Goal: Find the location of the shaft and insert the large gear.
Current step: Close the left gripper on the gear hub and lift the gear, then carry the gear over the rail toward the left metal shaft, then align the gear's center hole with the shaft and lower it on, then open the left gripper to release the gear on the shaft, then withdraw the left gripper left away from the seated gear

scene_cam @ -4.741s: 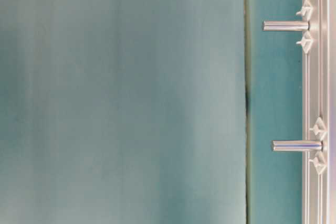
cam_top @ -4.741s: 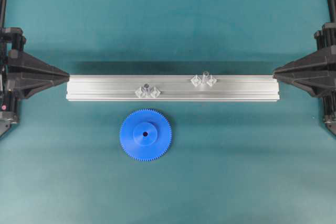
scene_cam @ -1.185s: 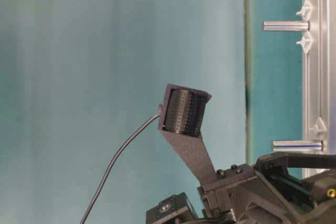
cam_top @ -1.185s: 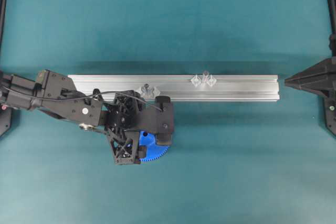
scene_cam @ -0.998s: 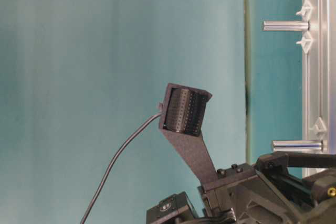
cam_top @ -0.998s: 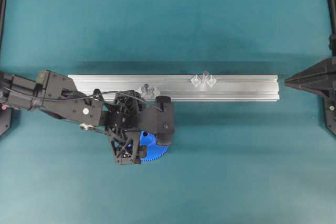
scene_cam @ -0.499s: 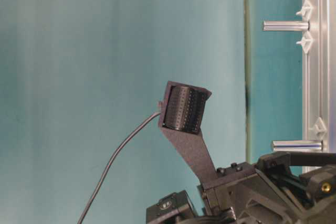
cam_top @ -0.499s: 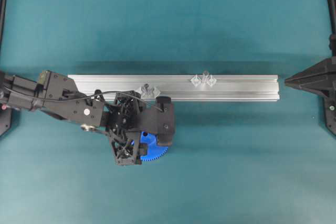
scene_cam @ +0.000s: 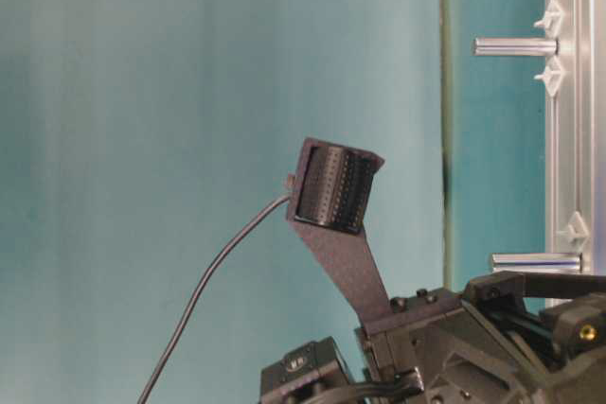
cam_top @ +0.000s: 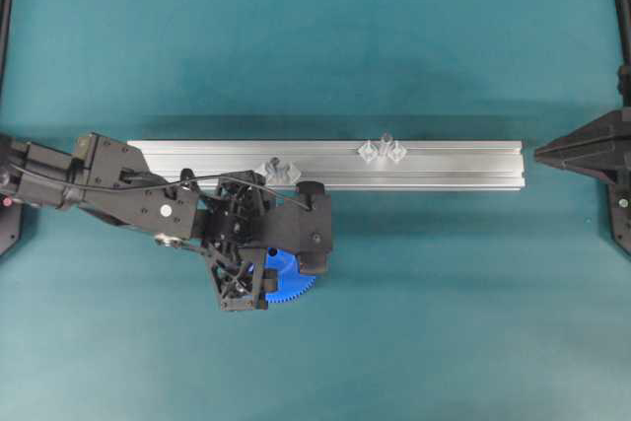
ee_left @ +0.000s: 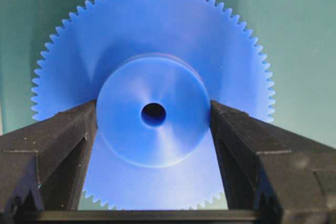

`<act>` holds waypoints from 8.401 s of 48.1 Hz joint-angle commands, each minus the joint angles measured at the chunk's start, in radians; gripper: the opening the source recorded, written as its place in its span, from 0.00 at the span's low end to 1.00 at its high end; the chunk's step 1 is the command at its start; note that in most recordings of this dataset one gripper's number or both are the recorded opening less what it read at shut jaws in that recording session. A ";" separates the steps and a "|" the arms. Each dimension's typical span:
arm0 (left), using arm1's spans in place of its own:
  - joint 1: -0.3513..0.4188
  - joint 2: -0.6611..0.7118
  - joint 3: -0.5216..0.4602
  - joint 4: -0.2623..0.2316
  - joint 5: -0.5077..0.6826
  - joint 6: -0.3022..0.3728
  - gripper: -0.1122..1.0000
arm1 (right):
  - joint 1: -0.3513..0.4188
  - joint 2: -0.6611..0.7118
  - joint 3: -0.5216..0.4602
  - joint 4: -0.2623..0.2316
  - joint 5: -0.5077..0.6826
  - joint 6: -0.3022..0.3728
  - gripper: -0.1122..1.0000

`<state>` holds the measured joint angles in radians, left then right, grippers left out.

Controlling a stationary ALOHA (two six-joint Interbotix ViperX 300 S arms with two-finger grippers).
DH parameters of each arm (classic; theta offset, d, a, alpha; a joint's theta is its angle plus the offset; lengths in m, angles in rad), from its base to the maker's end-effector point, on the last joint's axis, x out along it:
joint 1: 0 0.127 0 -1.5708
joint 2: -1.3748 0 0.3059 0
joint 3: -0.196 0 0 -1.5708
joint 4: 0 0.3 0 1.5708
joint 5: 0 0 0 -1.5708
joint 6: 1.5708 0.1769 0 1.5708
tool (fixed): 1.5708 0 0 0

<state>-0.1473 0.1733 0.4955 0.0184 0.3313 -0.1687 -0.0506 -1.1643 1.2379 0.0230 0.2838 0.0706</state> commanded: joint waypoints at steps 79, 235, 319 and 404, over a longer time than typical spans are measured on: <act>0.232 -0.006 -0.331 0.005 -0.087 0.368 0.75 | -0.011 -0.048 0.031 -0.002 -0.012 0.005 0.11; 0.285 0.149 -0.545 0.005 0.112 0.336 0.75 | -0.041 -0.072 0.051 -0.002 -0.029 0.008 0.11; 0.299 0.163 -0.609 0.008 0.313 0.344 0.75 | -0.041 -0.072 0.057 -0.002 -0.037 0.026 0.11; 0.227 0.132 -0.624 0.003 0.318 0.206 0.93 | -0.041 -0.077 0.058 -0.002 -0.035 0.028 0.11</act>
<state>0.0828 0.3590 -0.1104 0.0199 0.6504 0.0353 -0.0905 -1.2502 1.3054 0.0215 0.2562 0.0890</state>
